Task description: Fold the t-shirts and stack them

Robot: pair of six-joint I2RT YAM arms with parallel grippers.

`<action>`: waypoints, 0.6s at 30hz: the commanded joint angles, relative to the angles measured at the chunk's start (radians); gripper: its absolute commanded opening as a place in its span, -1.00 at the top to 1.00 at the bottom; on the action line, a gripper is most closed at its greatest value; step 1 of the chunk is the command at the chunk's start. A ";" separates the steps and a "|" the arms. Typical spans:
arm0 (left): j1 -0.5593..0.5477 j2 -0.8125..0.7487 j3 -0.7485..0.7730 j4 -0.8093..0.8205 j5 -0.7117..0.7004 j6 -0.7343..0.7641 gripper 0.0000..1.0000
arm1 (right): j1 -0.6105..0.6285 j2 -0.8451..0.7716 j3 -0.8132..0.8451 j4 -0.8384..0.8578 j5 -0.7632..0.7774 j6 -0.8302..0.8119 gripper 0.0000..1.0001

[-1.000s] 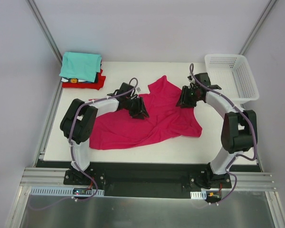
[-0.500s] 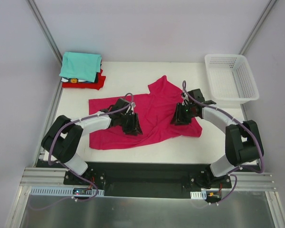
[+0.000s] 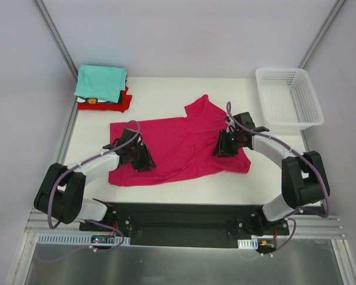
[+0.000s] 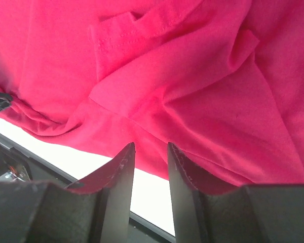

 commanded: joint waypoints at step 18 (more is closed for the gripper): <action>0.002 0.077 0.082 -0.017 0.051 0.039 0.31 | -0.180 0.403 0.478 -0.029 -0.162 -0.078 0.41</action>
